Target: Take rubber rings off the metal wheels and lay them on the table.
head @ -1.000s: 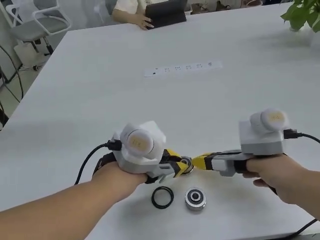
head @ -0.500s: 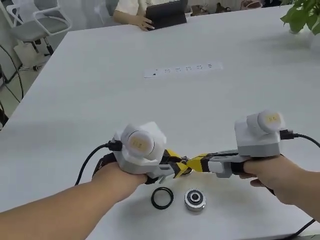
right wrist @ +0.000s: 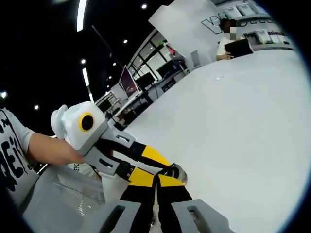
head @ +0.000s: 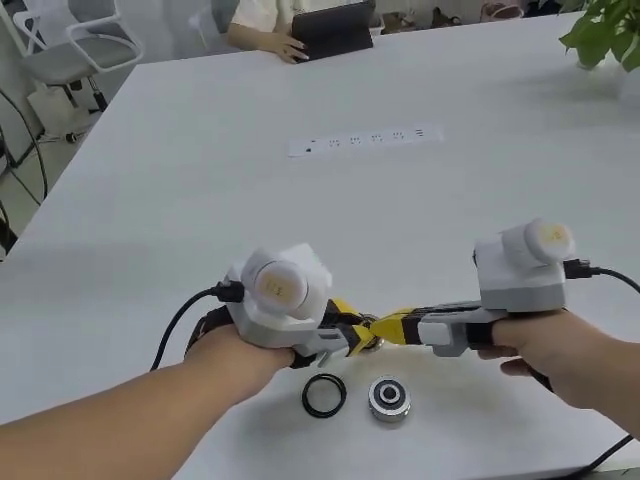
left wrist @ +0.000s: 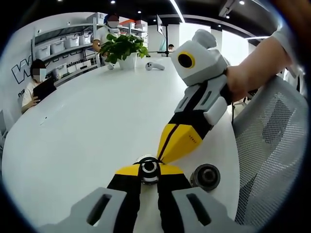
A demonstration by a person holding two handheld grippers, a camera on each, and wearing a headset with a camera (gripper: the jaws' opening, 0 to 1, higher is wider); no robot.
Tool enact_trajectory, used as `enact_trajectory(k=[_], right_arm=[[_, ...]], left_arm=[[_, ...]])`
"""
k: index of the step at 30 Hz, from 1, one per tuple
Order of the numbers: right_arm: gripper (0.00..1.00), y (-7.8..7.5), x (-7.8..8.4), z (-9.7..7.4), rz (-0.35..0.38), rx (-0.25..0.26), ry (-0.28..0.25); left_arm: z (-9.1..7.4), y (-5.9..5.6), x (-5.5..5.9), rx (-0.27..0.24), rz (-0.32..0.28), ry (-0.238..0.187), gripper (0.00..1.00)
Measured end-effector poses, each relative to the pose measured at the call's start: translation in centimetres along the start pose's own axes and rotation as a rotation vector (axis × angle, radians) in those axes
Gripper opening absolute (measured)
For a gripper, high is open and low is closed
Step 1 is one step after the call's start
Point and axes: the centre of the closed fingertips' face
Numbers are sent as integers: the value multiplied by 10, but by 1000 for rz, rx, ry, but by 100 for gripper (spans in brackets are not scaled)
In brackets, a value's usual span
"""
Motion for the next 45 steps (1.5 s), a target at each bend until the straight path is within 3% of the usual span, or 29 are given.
enact_trajectory(k=[4, 7, 11, 12, 13, 25, 32, 39, 45], right_arm=[[0, 5, -2, -1, 25, -30, -19], [0, 3, -2, -1, 14, -15, -16], [0, -5, 0, -1, -4, 29, -5], [0, -12, 3, -3, -26, 68, 16], [0, -13, 4, -3, -32, 75, 23], [0, -15, 2, -4, -28, 82, 13], [0, -15, 0, -4, -28, 80, 6], [0, -14, -2, -5, -25, 69, -1], [0, -10, -5, -6, -24, 58, -14]], left_arm=[[0, 0, 0, 1, -4, 1, 7], [0, 0, 0, 0, -6, 2, 7], [0, -1, -1, -2, -2, 1, 7], [0, 0, -1, -3, 0, 0, 7], [0, 0, -1, -5, 1, -1, 7], [-1, 0, -2, 6, -33, 5, 9], [-5, -1, 0, 15, -18, 10, 11], [-13, -2, -7, 22, -19, -20, 14], [-23, -4, -13, 28, -19, -55, 23]])
Point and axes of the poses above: the centre of the closed fingertips' face, and the gripper's own axes: z roughly forward along the fingers, y roughly to its left, x roughly out of its underside, and after that the axes turned 9 degrees about -x, right-handed
